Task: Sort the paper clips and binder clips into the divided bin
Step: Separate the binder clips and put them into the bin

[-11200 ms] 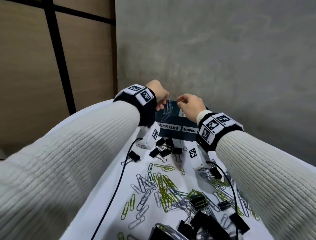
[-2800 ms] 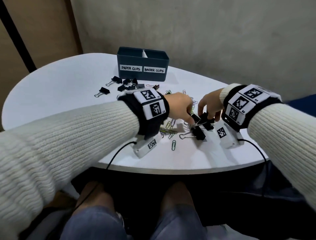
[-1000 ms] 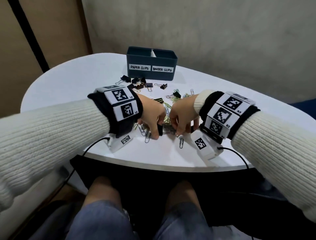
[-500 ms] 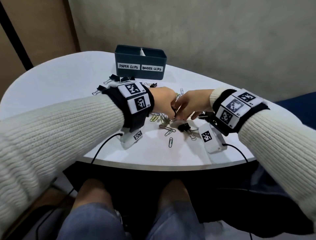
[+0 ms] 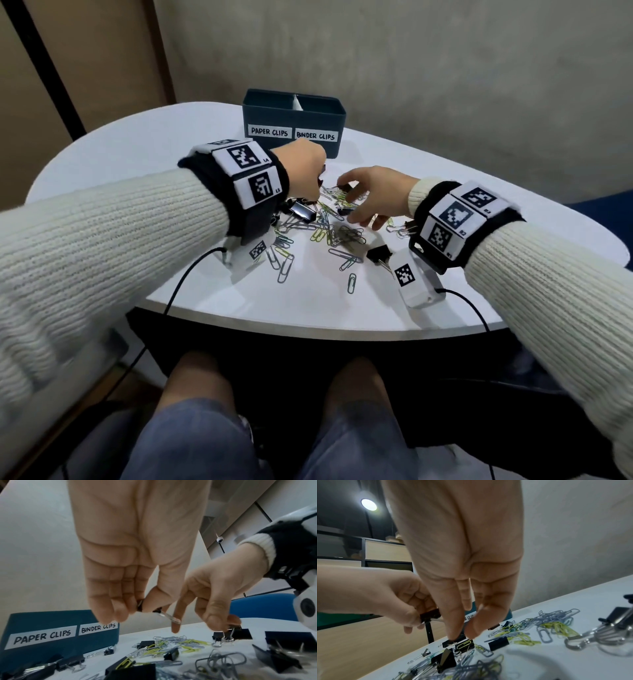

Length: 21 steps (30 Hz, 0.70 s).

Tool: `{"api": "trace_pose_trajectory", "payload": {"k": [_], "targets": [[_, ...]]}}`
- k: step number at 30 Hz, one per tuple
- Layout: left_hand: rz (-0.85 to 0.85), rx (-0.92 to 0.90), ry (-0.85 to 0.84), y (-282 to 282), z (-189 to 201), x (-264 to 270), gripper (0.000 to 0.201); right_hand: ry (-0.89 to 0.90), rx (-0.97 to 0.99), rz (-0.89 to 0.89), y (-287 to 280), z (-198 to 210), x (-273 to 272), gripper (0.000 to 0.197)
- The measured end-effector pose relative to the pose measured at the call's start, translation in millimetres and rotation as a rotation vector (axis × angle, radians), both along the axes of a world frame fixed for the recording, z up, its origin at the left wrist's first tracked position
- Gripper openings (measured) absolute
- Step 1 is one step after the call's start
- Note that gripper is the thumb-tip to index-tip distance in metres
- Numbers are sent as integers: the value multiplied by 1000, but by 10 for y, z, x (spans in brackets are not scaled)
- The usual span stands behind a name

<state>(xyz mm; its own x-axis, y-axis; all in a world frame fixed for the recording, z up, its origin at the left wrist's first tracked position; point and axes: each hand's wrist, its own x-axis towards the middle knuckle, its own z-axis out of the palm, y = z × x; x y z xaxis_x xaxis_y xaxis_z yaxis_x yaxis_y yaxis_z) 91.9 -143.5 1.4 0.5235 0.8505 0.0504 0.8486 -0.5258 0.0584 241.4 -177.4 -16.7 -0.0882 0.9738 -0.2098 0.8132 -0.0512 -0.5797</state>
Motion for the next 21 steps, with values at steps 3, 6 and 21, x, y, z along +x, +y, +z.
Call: {"api": "trace_pose_trajectory", "payload": {"k": [3, 6, 21], "targets": [[-59, -21, -111, -47, 14, 85, 32, 101, 70, -29, 10, 11, 1, 57], [-103, -33, -213, -79, 13, 180, 49, 13, 134, -49, 12, 34, 88, 28], [-55, -141, 408, 63, -165, 56, 40, -670, 83, 95, 229, 39, -39, 35]]}}
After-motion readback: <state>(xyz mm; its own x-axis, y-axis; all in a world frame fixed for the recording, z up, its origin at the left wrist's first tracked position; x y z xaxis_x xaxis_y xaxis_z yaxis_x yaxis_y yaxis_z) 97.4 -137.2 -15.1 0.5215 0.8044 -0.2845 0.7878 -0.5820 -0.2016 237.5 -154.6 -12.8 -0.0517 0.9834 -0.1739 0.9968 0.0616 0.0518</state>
